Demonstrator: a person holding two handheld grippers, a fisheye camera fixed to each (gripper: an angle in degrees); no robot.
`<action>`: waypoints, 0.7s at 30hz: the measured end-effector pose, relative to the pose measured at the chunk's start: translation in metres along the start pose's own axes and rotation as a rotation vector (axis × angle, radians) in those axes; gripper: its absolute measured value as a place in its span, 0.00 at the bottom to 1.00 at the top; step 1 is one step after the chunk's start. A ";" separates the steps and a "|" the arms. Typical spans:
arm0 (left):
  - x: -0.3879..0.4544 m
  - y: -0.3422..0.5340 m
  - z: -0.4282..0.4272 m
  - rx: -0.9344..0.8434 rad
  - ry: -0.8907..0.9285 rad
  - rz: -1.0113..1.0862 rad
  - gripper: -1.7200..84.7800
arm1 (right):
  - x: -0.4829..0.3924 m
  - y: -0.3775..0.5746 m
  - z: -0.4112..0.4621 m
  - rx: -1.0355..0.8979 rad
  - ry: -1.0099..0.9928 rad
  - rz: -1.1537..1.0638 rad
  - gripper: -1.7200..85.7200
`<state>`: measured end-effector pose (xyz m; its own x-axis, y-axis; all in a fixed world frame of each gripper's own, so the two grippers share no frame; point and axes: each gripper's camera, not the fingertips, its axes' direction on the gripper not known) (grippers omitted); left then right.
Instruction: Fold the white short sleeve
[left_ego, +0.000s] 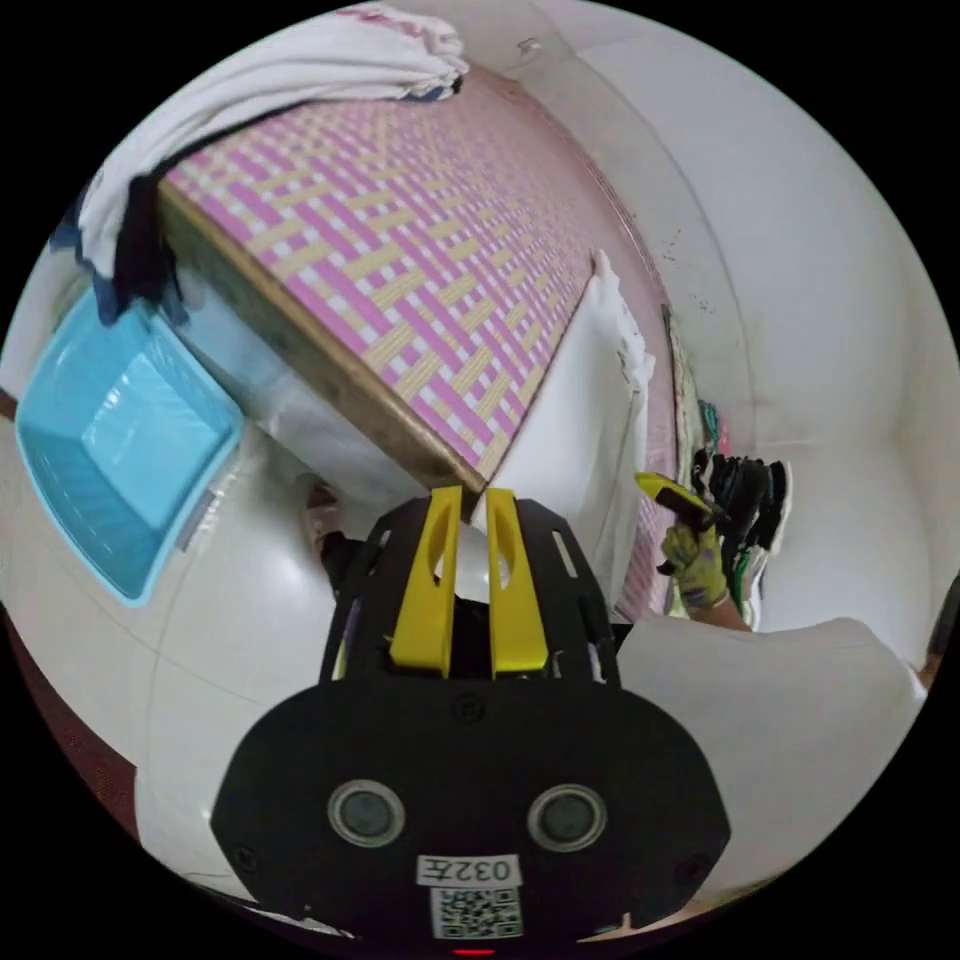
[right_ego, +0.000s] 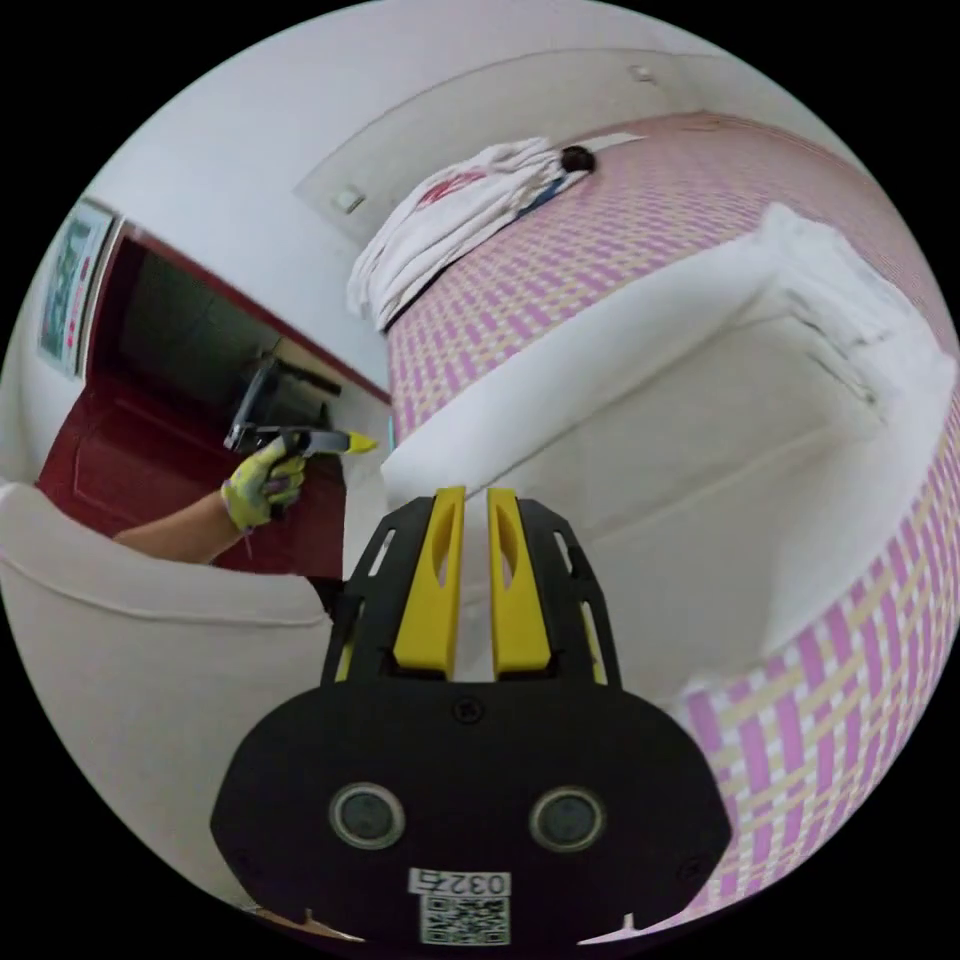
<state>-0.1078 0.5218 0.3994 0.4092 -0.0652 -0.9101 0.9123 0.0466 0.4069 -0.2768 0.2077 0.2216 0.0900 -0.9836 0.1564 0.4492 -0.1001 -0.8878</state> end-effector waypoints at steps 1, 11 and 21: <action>0.014 -0.008 0.001 0.015 -0.034 0.060 0.02 | 0.023 0.003 -0.021 0.050 0.022 0.065 0.07; 0.133 -0.178 0.171 -0.158 0.128 0.500 0.01 | 0.211 -0.044 -0.157 0.329 0.148 0.540 0.08; 0.151 -0.321 0.316 -0.254 0.201 0.555 0.01 | 0.336 -0.090 -0.178 0.418 0.117 0.827 0.10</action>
<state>-0.3337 0.1823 0.1568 0.7861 0.2236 -0.5762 0.5232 0.2556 0.8130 -0.4449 -0.1406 0.2767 0.4441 -0.7290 -0.5209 0.5679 0.6787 -0.4656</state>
